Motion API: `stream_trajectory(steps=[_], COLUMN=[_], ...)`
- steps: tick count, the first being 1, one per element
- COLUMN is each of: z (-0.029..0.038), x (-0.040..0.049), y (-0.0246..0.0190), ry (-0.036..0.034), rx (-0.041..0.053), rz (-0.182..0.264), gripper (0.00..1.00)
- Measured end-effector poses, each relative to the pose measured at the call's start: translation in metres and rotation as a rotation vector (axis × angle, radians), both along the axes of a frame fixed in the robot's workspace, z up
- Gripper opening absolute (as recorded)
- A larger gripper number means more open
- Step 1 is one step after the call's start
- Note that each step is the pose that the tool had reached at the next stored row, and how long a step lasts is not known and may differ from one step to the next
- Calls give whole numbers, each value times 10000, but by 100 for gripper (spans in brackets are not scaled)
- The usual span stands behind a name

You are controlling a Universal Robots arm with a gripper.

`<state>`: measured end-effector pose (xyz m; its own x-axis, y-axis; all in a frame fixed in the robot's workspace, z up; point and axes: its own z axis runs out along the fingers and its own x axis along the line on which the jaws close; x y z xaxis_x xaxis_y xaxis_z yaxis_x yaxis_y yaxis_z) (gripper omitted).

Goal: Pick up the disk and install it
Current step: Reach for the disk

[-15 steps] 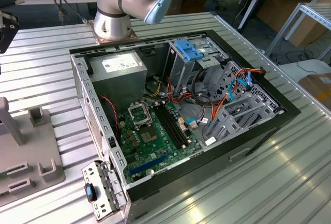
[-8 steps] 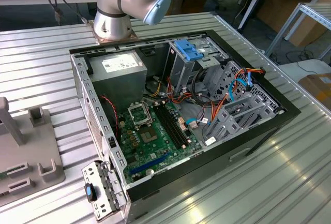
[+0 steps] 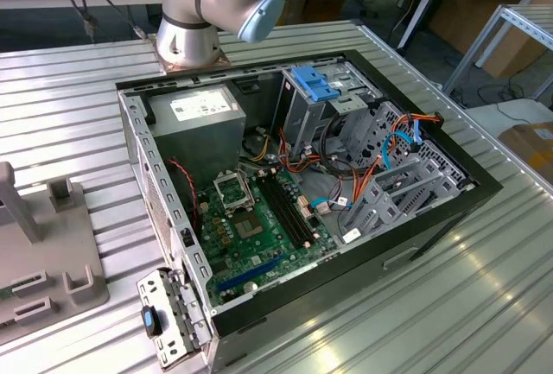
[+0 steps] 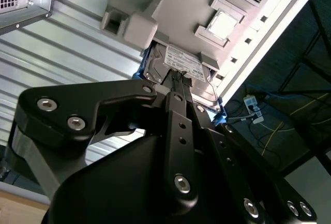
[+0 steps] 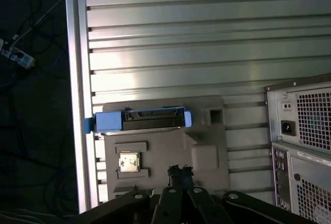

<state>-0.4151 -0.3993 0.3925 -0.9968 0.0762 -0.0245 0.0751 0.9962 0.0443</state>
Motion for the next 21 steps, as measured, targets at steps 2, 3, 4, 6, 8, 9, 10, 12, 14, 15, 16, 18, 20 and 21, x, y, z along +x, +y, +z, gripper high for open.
stream_trajectory(steps=[2,3,4,6,8,9,10,12,14,15,16,18,20,21], z=[-4,-5,-5,-5,-6,-8,-8,-12,-13,-12,-12,-12,-13,-13], x=[-111,-116,-116,-117,-117,-118,-117,-115,-115,-114,-114,-118,-124,-128], y=[0,0,0,0,0,1,1,0,0,2,10,49,106,144], ry=[0,0,-1,0,2,22,76,410,423,425,425,425,424,424], rx=[-9,-9,-10,-18,-25,-25,-26,-27,-27,-27,-27,-27,-27,-27], rz=[0,0,2,0,0,-1,-1,0,0,1,1,0,-1,0], gripper=[11,11,11,11,11,11,11,11,11,11,11,11,11,11])
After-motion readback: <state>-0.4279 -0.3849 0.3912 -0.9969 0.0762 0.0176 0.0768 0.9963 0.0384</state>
